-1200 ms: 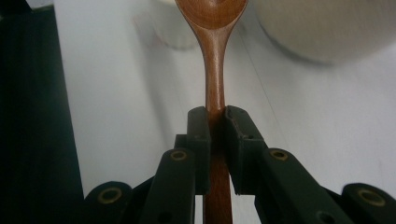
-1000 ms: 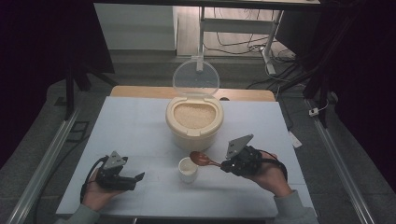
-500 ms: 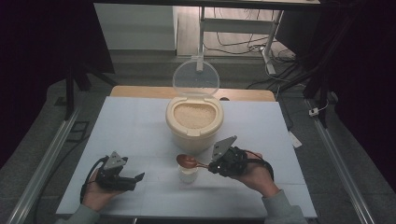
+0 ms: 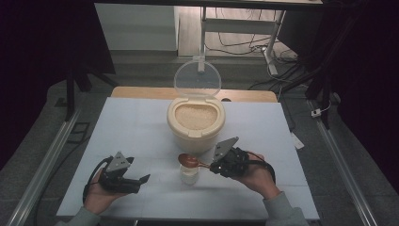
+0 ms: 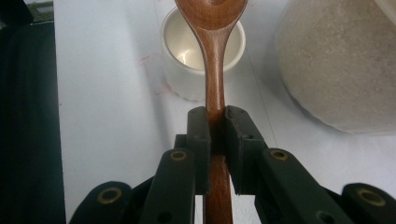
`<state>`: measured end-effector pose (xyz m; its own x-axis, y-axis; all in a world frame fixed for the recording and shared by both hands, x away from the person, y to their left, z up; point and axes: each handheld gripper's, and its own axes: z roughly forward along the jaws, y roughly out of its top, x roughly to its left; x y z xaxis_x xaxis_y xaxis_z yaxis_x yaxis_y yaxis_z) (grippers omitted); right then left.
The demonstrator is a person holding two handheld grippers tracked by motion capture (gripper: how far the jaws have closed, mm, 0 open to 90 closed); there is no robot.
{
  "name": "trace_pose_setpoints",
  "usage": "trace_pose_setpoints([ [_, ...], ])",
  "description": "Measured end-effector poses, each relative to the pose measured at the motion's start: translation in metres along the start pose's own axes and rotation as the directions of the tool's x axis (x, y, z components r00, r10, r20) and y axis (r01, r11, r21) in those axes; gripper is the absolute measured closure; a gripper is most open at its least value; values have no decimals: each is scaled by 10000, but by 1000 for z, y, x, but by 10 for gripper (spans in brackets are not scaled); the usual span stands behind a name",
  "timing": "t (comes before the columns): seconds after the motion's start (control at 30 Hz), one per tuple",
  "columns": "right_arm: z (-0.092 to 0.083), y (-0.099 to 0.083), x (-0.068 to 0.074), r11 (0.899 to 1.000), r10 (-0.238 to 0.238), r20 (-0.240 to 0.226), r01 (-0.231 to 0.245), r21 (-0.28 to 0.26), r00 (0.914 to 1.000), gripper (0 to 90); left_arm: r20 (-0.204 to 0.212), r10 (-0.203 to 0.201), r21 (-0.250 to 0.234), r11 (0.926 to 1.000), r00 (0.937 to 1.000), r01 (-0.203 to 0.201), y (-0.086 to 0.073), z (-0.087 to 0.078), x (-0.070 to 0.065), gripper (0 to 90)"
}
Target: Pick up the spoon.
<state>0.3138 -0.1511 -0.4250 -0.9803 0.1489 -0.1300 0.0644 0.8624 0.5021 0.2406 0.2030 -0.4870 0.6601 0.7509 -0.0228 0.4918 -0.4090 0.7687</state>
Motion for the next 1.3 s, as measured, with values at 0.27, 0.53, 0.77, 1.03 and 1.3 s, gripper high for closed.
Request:
trace_pose_setpoints([
  [0.27, 1, 3, 2, 10000, -39, -26, 39, -75, 10000, 799, 617, 1343, -348, 9906, 9890, -1323, 47, -7, -30, 165],
  [0.53, 3, 5, 5, 9998, -173, -24, 173, -89, 9998, 799, 1345, 2482, -310, 9687, 9593, -2463, 91, 4, -59, 193],
  [0.77, 6, 9, 9, 9994, -330, -28, 330, -123, 9995, 799, 1800, 3019, 345, 9492, 9362, -3127, 111, 28, -70, 231],
  [1.03, 10, 15, 15, 9972, -744, -108, 743, -99, 9972, 799, 2543, 3532, 955, 9172, 9003, -3869, 127, 44, -79, 362],
  [1.3, 11, 18, 19, 9949, -1006, -79, 1006, -51, 9949, 798, 3293, 3636, 1683, 8855, 8714, -4330, 129, 61, -84, 493],
])
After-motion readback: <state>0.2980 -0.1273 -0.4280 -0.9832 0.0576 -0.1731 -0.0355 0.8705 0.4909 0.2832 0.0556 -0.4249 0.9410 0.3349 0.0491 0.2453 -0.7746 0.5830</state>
